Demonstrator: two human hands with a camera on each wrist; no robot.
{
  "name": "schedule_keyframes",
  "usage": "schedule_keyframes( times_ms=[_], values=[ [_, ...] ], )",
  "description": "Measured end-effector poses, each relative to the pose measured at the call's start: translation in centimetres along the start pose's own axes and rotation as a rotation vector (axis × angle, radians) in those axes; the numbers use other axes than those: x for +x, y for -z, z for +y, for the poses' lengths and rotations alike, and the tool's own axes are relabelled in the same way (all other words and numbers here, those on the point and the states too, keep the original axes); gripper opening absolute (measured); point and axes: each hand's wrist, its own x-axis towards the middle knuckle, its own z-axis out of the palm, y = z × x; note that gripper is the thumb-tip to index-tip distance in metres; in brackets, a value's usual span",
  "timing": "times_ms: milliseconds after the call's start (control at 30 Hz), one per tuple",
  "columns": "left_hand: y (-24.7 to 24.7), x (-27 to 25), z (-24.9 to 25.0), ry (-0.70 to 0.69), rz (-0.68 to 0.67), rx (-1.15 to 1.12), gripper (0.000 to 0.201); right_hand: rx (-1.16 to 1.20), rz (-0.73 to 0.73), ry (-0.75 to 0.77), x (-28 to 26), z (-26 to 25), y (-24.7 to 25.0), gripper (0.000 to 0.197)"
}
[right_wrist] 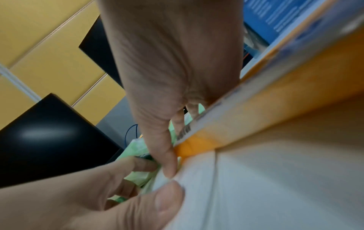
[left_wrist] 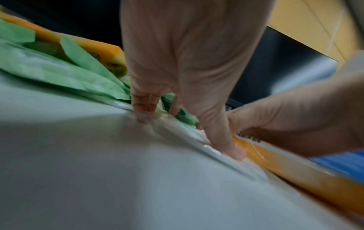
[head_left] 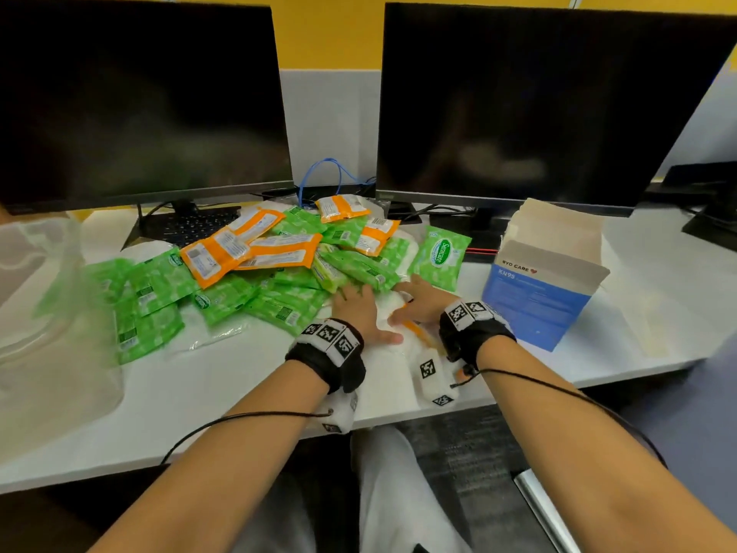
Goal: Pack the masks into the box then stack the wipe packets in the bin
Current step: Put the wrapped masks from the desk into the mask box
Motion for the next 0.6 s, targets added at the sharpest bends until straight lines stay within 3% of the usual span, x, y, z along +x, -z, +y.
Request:
schedule_keyframes(
  times_ms=[133, 233, 300, 467, 533, 600],
  values=[
    [0.2, 0.3, -0.7, 0.046, -0.035, -0.168, 0.109, 0.373, 0.185, -0.015, -0.1, 0.9, -1.5, 0.071],
    [-0.3, 0.8, -2.2, 0.035, 0.006, -0.418, 0.107, 0.564, 0.383, 0.009, -0.2, 1.3, -2.7, 0.039],
    [-0.4, 0.8, -3.2, 0.020, 0.056, -0.592, 0.093, 0.687, 0.472, 0.011, -0.5, 1.3, -2.8, 0.027],
    [-0.7, 0.0, -4.9, -0.032, 0.084, -0.839, 0.053, 0.996, 0.567, 0.008, -1.4, 1.7, -2.9, 0.031],
    [-1.2, -0.4, -5.6, -0.055, 0.108, -1.040, 0.024, 0.976, 0.568, 0.019, -1.7, 1.2, -3.0, 0.031],
    [-1.3, -0.8, -6.1, -0.079, 0.124, -1.187, 0.015, 0.817, 0.568, 0.014, -2.2, 0.7, -2.5, 0.029]
  ],
)
